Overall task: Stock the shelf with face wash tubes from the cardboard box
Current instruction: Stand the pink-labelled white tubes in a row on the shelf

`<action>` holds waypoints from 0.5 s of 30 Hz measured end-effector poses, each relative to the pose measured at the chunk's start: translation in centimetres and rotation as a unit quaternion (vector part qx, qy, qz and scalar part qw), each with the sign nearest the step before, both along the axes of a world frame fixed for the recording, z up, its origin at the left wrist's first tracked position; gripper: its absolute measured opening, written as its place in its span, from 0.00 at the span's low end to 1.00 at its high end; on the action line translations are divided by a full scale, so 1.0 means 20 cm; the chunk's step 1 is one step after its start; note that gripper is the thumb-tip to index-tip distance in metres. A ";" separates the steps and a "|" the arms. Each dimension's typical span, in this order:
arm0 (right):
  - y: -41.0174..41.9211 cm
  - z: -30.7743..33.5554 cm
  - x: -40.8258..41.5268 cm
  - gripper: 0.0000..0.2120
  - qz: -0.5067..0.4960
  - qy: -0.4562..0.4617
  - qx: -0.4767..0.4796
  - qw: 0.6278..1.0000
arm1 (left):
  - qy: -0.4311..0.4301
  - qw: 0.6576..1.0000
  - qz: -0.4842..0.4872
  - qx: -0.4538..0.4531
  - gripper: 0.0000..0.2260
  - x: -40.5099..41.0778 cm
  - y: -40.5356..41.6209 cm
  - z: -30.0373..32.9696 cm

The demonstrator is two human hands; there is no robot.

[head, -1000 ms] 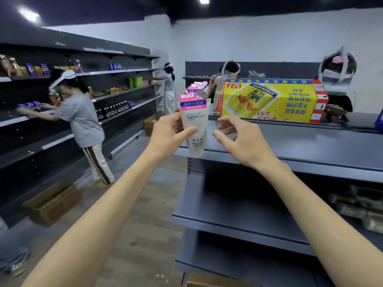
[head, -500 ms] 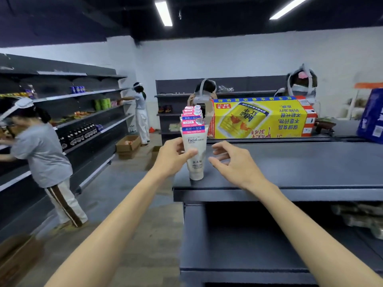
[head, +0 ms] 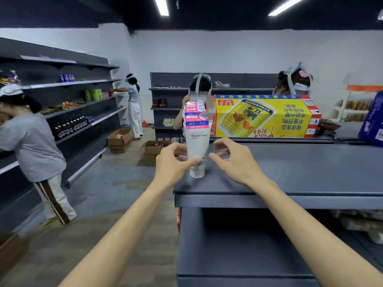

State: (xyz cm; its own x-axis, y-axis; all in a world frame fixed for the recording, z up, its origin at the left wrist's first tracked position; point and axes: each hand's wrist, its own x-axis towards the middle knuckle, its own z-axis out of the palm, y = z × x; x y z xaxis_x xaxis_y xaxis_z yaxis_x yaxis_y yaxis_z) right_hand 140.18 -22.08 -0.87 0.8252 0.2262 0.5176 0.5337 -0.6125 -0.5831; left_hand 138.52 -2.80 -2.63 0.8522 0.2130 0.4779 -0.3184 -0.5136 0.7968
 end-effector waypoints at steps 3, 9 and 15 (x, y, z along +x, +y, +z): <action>0.00 0.02 0.03 0.16 0.005 -0.003 0.003 1.000 | -0.004 1.000 0.001 -0.010 0.15 0.02 -0.02 0.00; 0.00 0.03 0.08 0.16 0.009 0.001 0.000 1.000 | 0.002 1.000 0.007 -0.007 0.14 0.09 -0.01 0.01; -0.02 0.03 0.13 0.16 0.003 0.003 -0.018 1.000 | 0.004 1.000 0.008 -0.003 0.16 0.15 0.00 0.00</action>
